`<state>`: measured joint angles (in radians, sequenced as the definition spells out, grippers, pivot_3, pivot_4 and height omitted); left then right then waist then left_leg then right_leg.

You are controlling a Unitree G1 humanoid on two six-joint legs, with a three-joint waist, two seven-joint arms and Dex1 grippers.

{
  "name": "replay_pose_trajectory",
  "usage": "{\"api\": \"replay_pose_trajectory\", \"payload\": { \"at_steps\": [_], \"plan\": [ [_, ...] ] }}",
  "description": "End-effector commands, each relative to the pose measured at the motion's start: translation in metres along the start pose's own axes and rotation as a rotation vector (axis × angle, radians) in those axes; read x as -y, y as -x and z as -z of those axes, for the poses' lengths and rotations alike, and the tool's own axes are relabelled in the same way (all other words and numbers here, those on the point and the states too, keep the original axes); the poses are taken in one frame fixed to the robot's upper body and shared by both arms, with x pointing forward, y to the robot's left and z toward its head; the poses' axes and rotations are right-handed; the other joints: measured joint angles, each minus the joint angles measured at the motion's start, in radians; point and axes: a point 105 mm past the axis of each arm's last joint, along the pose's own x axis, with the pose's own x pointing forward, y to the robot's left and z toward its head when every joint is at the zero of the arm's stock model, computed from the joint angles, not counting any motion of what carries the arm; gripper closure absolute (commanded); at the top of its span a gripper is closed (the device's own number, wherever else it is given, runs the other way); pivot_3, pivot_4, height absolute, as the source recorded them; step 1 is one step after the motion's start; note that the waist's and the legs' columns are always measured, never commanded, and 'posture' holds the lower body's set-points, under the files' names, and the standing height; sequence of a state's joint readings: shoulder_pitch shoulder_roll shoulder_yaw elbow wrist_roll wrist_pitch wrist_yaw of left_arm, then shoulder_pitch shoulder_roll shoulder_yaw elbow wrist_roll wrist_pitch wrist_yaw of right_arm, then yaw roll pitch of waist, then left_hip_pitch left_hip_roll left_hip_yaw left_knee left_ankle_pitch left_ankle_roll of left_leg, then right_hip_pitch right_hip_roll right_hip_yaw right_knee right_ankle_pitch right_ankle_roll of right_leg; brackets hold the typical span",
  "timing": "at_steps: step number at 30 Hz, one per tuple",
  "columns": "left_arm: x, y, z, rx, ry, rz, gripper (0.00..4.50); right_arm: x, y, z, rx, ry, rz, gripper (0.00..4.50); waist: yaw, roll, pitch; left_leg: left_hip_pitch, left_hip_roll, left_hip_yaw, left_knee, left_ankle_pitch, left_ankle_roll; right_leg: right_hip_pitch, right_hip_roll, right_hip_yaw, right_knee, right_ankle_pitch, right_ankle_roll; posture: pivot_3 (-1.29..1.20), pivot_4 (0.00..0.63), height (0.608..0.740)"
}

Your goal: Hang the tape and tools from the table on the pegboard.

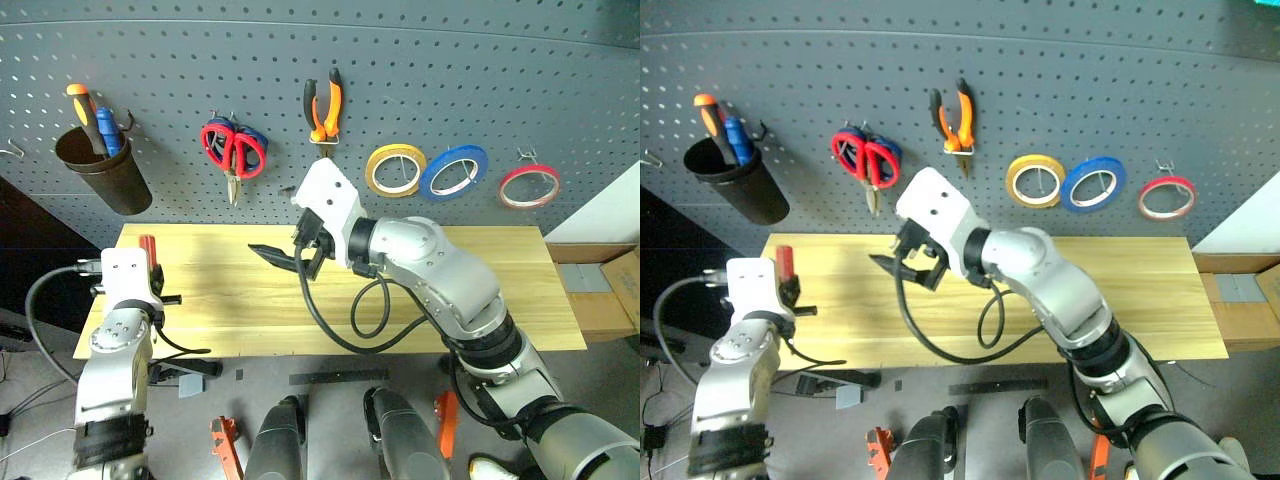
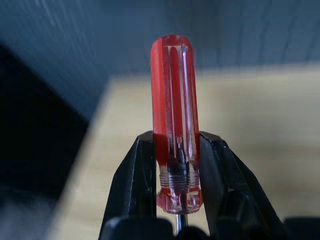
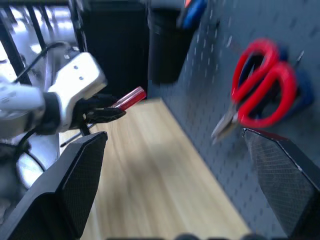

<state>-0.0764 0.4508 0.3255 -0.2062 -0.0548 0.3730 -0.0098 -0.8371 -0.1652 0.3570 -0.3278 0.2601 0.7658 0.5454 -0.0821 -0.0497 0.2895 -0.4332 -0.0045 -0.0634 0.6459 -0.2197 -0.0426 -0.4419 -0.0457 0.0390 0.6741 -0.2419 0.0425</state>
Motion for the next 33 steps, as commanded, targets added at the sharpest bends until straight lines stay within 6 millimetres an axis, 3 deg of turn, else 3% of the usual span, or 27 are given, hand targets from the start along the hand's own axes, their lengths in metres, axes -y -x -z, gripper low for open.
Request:
{"api": "replay_pose_trajectory", "payload": {
  "at_steps": [1,5,10,14,18,24,33],
  "plan": [
    [0.004,0.014,-0.054,0.252,-0.093,0.002,3.68,0.001,0.006,-0.023,0.110,0.032,-0.020,0.00,0.002,0.000,0.000,0.000,0.000,0.000,0.000,0.000,0.000,0.000,0.000,0.000,0.000,0.000,0.000,-0.06,0.242,0.740],
    [0.026,0.027,-0.110,0.490,-0.167,0.094,3.68,-0.001,0.007,-0.030,0.152,0.060,-0.062,0.00,0.006,0.000,-0.001,0.000,-0.001,0.000,0.000,0.000,0.000,0.000,0.001,-0.001,0.001,0.000,0.000,-0.04,0.221,0.740],
    [0.017,0.023,-0.162,0.663,-0.148,0.039,3.68,0.001,0.004,-0.032,0.165,0.092,-0.071,0.00,0.015,-0.002,-0.002,0.000,0.000,0.000,0.001,0.001,0.000,0.000,0.007,-0.001,0.001,0.000,0.000,-0.04,0.204,0.740],
    [-0.011,0.011,-0.213,0.812,-0.127,-0.055,3.68,0.007,-0.001,-0.039,0.183,0.131,-0.055,0.00,0.016,-0.002,-0.003,0.000,-0.001,0.004,0.001,0.002,-0.001,0.000,0.008,-0.001,0.003,0.000,0.000,-0.04,0.194,0.740],
    [-0.045,0.001,-0.242,0.874,-0.079,-0.164,3.68,0.017,-0.005,-0.049,0.206,0.153,-0.011,0.00,0.014,-0.002,-0.003,0.001,-0.001,0.007,0.001,0.002,-0.002,0.000,0.009,-0.001,0.004,0.000,0.000,-0.05,0.185,0.740],
    [-0.065,-0.018,-0.245,0.879,-0.045,-0.221,3.68,0.022,-0.011,-0.059,0.235,0.167,0.011,0.00,0.016,-0.003,-0.004,0.001,-0.001,0.007,0.001,0.002,-0.002,-0.001,0.007,-0.001,0.004,0.000,0.000,-0.06,0.181,0.740],
    [-0.051,-0.054,-0.212,0.816,-0.003,-0.222,3.68,0.022,-0.015,-0.065,0.255,0.180,0.012,0.00,0.019,-0.005,-0.005,0.000,-0.001,0.007,0.001,0.002,-0.002,-0.001,0.007,-0.001,0.005,0.000,0.000,-0.07,0.183,0.740]
  ]
}}
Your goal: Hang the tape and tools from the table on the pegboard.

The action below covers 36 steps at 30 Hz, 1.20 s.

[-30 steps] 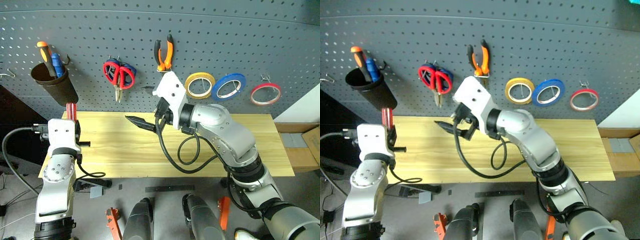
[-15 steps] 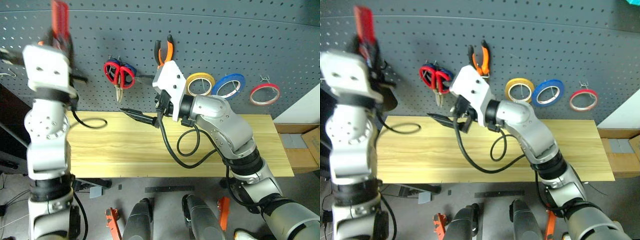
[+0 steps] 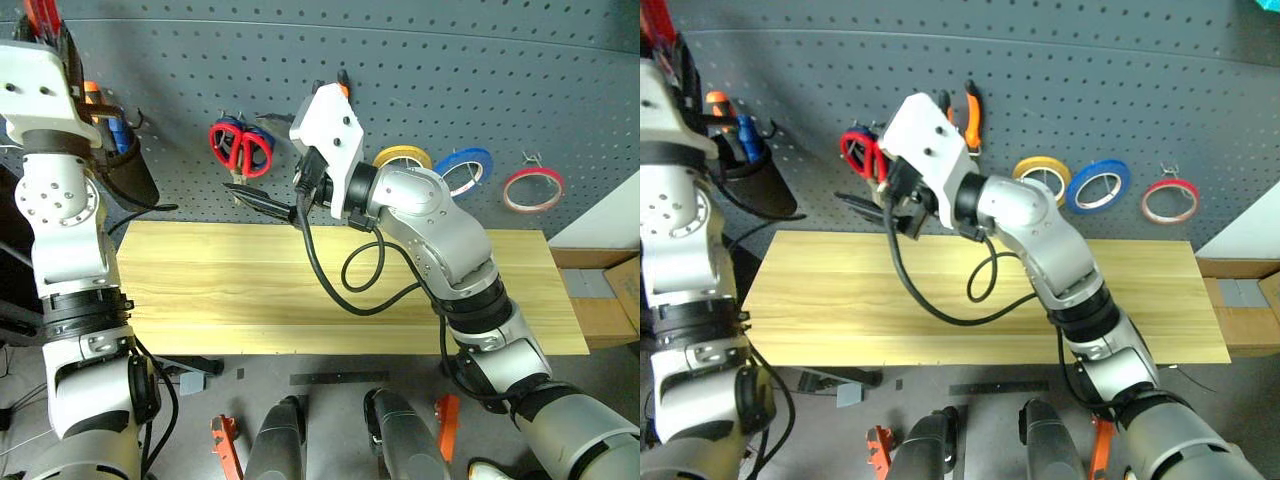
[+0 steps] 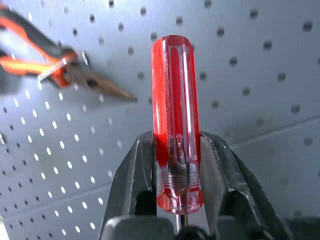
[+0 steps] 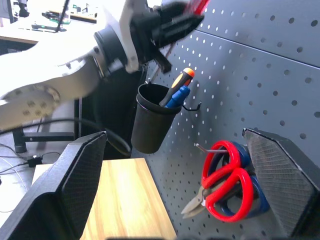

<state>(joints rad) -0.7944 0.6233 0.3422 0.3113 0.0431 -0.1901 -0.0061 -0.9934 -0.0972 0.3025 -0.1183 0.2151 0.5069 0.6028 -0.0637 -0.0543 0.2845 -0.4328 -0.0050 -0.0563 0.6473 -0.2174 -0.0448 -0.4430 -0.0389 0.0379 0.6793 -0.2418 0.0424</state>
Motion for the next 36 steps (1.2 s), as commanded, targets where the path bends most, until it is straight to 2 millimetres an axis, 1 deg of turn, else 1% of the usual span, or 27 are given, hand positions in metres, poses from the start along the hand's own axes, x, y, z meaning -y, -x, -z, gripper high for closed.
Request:
{"api": "replay_pose_trajectory", "payload": {
  "at_steps": [1,6,12,14,16,18,21,22,23,26,29,31,34,36],
  "plan": [
    [0.004,-0.004,-0.001,0.050,0.006,-0.029,3.68,0.003,0.000,-0.021,0.067,0.054,0.012,0.00,0.000,0.000,-0.001,0.000,0.000,0.000,0.000,0.000,0.000,0.000,0.000,0.000,0.000,0.000,0.000,-0.08,0.184,0.740],
    [0.011,-0.005,0.008,0.037,0.035,-0.056,3.68,0.002,0.000,-0.021,0.066,0.052,0.008,0.00,-0.001,-0.001,-0.001,0.000,0.000,0.001,0.001,0.000,0.000,0.000,0.000,0.000,0.001,0.000,0.000,-0.10,0.193,0.740],
    [-0.002,0.007,0.022,-0.016,0.058,-0.133,3.68,0.001,0.002,-0.021,0.059,0.049,0.011,0.00,-0.014,-0.001,-0.001,0.000,0.000,0.001,0.001,0.000,0.000,-0.001,0.000,0.001,0.001,0.000,0.000,-0.11,0.204,0.740],
    [-0.006,0.009,0.020,-0.008,0.060,-0.151,2.94,0.002,0.002,-0.020,0.056,0.047,0.014,0.00,-0.019,-0.001,-0.001,0.000,0.001,0.001,0.001,0.000,0.000,-0.001,0.000,0.001,0.001,0.000,0.000,-0.11,0.205,0.740],
    [-0.010,0.012,0.019,-0.007,0.065,-0.176,2.39,0.003,0.003,-0.019,0.053,0.046,0.015,0.00,-0.020,-0.001,-0.001,0.000,0.001,0.001,0.001,0.000,0.000,-0.001,0.000,0.001,0.001,0.000,0.000,-0.11,0.205,0.740],
    [-0.012,0.014,0.019,-0.016,0.068,-0.195,1.66,0.003,0.003,-0.019,0.052,0.045,0.016,0.00,-0.020,-0.001,-0.001,0.000,0.001,0.001,0.001,0.000,0.000,-0.001,0.000,0.000,0.001,0.000,0.000,-0.11,0.205,0.740],
    [-0.011,0.016,0.018,-0.023,0.081,-0.196,0.64,0.003,0.004,-0.019,0.053,0.044,0.015,0.00,-0.020,-0.001,-0.001,0.000,0.001,0.001,0.001,0.000,0.000,-0.001,0.000,0.000,0.001,0.000,0.000,-0.10,0.201,0.740],
    [-0.010,0.016,0.015,-0.018,0.090,-0.195,0.39,0.003,0.005,-0.019,0.054,0.044,0.015,0.00,-0.020,-0.001,-0.001,0.000,0.001,0.001,0.001,0.000,0.000,-0.001,0.000,0.001,0.001,0.000,0.000,-0.10,0.199,0.740],
    [-0.009,0.016,0.013,-0.015,0.096,-0.194,0.39,0.003,0.006,-0.019,0.054,0.044,0.014,0.00,-0.020,-0.001,-0.001,0.000,0.001,0.001,0.001,0.000,0.000,-0.001,0.000,0.000,0.001,0.000,0.000,-0.10,0.197,0.740],
    [-0.005,0.012,-0.004,0.019,0.125,-0.175,0.39,0.008,0.016,-0.021,0.061,0.017,0.025,0.00,-0.020,-0.001,-0.001,0.000,0.001,0.001,0.002,0.000,0.000,-0.001,0.000,0.000,0.001,0.000,0.000,-0.10,0.195,0.740],
    [0.011,0.011,-0.029,0.074,0.155,-0.068,0.39,0.013,0.033,-0.024,0.072,-0.036,0.028,0.00,-0.017,-0.003,-0.002,-0.001,0.000,0.000,0.002,0.000,0.000,0.000,0.000,0.000,0.001,0.000,0.000,-0.10,0.191,0.740],
    [0.027,0.014,-0.040,0.085,0.200,0.055,0.39,0.013,0.047,-0.025,0.075,-0.110,0.018,0.00,-0.017,-0.003,-0.004,-0.001,0.000,0.000,0.002,0.000,0.000,0.000,-0.001,0.000,0.001,0.000,0.000,-0.10,0.191,0.740],
    [0.043,0.023,-0.048,0.055,0.285,0.198,0.39,0.016,0.066,-0.022,0.059,-0.187,0.041,0.00,-0.019,-0.003,-0.009,0.000,0.000,0.000,0.002,0.000,0.000,0.000,-0.001,0.001,0.001,0.000,0.000,-0.09,0.183,0.740],
    [0.060,0.035,-0.047,-0.014,0.348,0.319,0.39,0.018,0.080,-0.016,0.034,-0.222,0.072,0.00,-0.020,-0.002,-0.014,0.000,0.001,0.000,0.002,0.000,0.000,0.000,0.000,0.001,0.001,0.000,0.000,-0.08,0.177,0.740]
  ]
}}
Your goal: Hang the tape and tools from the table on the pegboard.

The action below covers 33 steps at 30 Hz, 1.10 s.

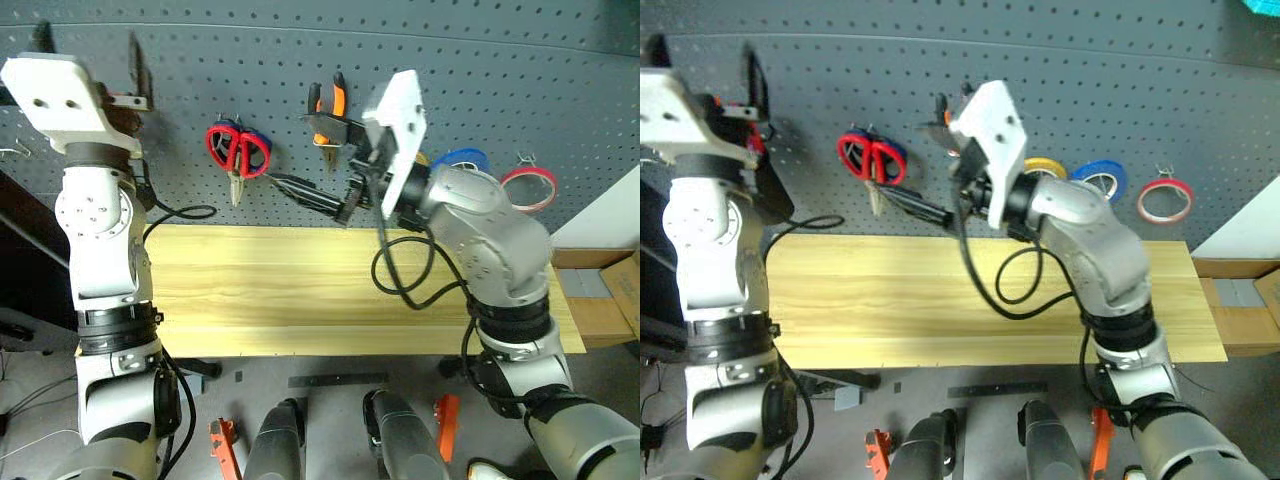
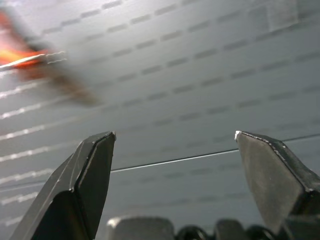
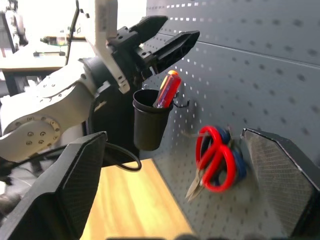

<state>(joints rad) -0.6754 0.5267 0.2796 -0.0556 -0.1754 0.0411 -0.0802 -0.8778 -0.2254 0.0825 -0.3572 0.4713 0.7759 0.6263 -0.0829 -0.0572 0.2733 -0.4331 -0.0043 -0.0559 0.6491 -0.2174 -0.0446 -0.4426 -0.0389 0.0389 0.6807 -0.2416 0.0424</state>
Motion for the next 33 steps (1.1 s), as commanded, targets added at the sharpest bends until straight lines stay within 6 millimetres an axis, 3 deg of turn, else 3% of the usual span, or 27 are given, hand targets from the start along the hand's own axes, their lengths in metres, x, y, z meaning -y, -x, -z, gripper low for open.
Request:
{"api": "replay_pose_trajectory", "payload": {
  "at_steps": [1,5,12,15,20,23,26,33],
  "plan": [
    [0.027,0.013,-0.007,-0.070,0.123,0.189,0.39,0.001,0.025,-0.006,0.005,-0.026,0.039,0.00,-0.002,0.001,-0.005,0.000,0.000,0.000,0.000,0.000,0.000,0.000,0.000,0.000,0.000,0.000,0.000,-0.08,0.174,0.740],
    [0.043,0.041,0.019,-0.277,0.254,0.287,0.39,-0.009,0.048,0.018,-0.078,-0.043,0.047,0.00,-0.004,0.003,-0.016,0.002,0.000,0.001,0.000,0.000,0.000,0.001,0.001,0.001,0.001,0.000,0.000,-0.08,0.157,0.740],
    [0.073,0.094,0.047,-0.491,0.210,0.464,0.39,-0.029,0.075,0.063,-0.186,-0.097,0.058,0.00,-0.003,0.005,-0.048,0.003,0.000,0.001,0.002,0.000,0.001,0.003,0.002,0.002,0.000,0.000,0.000,-0.08,0.127,0.740],
    [0.078,0.128,0.073,-0.599,0.156,0.527,0.39,-0.030,0.087,0.094,-0.241,-0.106,0.109,0.00,-0.002,0.006,-0.069,0.005,-0.001,0.002,0.001,0.000,0.001,0.006,0.002,0.003,-0.001,0.000,0.000,-0.08,0.109,0.740],
    [0.075,0.164,0.109,-0.739,0.151,0.538,0.39,-0.014,0.106,0.139,-0.317,-0.060,0.273,0.00,-0.001,0.009,-0.084,0.032,-0.001,0.004,-0.003,0.000,0.001,0.035,0.008,0.003,-0.010,-0.004,0.003,-0.08,0.079,0.740],
    [0.071,0.177,0.125,-0.790,0.168,0.523,0.39,0.001,0.120,0.161,-0.341,-0.046,0.413,0.00,-0.001,0.011,-0.105,0.036,0.005,0.005,-0.003,0.000,0.001,0.039,0.014,0.004,-0.016,-0.003,-0.005,-0.08,0.060,0.740],
    [0.066,0.188,0.140,-0.820,0.141,0.501,0.39,0.014,0.140,0.185,-0.381,-0.034,0.553,0.00,-0.001,0.012,-0.130,0.036,0.005,0.006,-0.003,0.000,0.001,0.039,0.015,0.005,-0.016,0.000,-0.001,-0.08,0.044,0.740],
    [0.070,0.204,0.155,-0.830,0.107,0.503,0.39,0.010,0.178,0.224,-0.446,-0.107,0.708,0.00,-0.001,0.016,-0.169,0.036,0.005,0.006,-0.004,-0.001,-0.001,0.039,0.015,0.006,-0.018,0.000,-0.001,-0.08,0.009,0.740]
  ]
}}
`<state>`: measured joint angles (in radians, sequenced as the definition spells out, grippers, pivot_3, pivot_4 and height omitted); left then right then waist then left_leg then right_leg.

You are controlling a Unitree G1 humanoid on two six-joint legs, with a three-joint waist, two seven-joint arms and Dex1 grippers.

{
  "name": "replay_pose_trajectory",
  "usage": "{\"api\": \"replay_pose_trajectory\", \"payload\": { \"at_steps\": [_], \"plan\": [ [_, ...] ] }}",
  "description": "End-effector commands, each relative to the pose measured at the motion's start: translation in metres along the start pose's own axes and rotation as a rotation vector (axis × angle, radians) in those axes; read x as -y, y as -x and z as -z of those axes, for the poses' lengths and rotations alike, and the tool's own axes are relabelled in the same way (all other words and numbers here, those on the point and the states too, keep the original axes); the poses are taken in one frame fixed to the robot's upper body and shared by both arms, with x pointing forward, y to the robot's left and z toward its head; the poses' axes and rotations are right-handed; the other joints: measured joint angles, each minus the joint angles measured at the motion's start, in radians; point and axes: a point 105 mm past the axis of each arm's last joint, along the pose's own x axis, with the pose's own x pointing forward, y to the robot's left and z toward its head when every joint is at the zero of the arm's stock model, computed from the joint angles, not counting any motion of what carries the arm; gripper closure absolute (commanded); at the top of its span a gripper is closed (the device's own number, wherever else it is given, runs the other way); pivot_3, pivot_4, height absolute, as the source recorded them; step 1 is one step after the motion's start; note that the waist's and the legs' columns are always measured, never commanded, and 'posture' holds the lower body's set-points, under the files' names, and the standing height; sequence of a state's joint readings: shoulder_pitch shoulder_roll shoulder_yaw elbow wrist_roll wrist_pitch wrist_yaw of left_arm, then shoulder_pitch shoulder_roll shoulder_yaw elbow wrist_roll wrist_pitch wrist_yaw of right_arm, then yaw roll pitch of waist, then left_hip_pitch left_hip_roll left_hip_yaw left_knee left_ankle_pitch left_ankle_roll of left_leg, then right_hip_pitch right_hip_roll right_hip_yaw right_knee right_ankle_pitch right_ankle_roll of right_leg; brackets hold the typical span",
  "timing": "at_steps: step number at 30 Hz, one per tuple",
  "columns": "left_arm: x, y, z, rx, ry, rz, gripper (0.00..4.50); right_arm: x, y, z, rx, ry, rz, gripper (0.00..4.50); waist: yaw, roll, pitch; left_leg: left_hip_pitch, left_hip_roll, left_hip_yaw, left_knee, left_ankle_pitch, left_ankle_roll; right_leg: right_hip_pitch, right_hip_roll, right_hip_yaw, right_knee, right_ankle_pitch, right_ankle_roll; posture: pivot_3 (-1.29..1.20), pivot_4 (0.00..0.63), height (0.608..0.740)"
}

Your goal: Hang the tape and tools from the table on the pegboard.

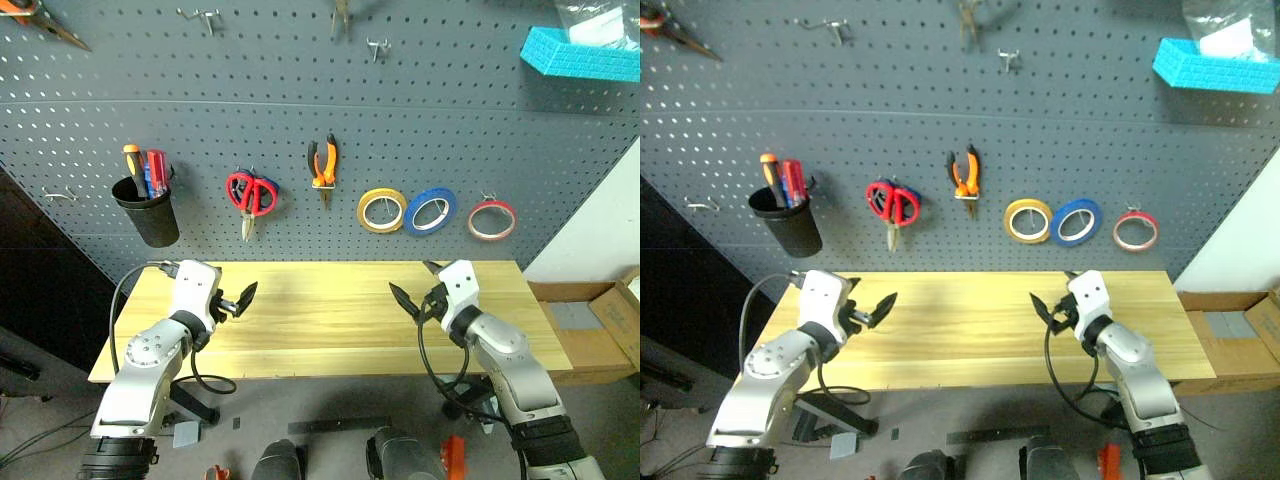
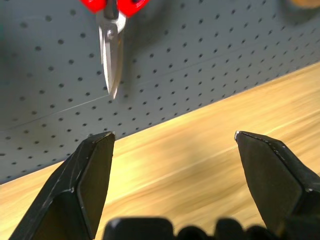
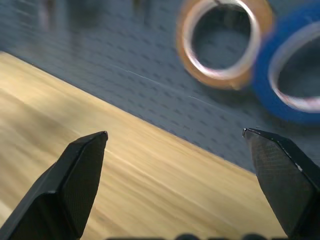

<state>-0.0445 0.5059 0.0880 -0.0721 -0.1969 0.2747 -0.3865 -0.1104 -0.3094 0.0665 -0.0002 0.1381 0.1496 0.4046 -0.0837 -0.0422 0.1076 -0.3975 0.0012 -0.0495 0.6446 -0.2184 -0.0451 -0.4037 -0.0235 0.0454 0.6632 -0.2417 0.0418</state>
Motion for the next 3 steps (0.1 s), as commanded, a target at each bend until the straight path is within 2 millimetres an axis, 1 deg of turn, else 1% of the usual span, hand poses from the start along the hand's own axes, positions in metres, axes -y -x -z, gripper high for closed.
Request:
{"api": "replay_pose_trajectory", "payload": {
  "at_steps": [1,3],
  "plan": [
    [-0.0002,-0.0008,-0.0041,0.046,-0.020,-0.013,0.39,0.0067,0.0077,0.0101,0.004,-0.008,0.046,0.00,0.000,0.001,-0.010,0.000,0.000,0.000,0.000,0.000,0.000,0.000,0.000,0.000,0.000,0.000,0.000,-0.08,0.007,0.740],
    [-0.0032,-0.0006,-0.0013,0.051,-0.027,-0.036,0.39,0.0056,0.0111,0.0199,-0.021,-0.015,0.049,0.00,0.000,0.003,-0.017,0.000,0.001,0.000,0.000,0.000,0.000,0.000,0.001,0.000,0.000,0.000,0.000,-0.08,0.001,0.740]
  ]
}}
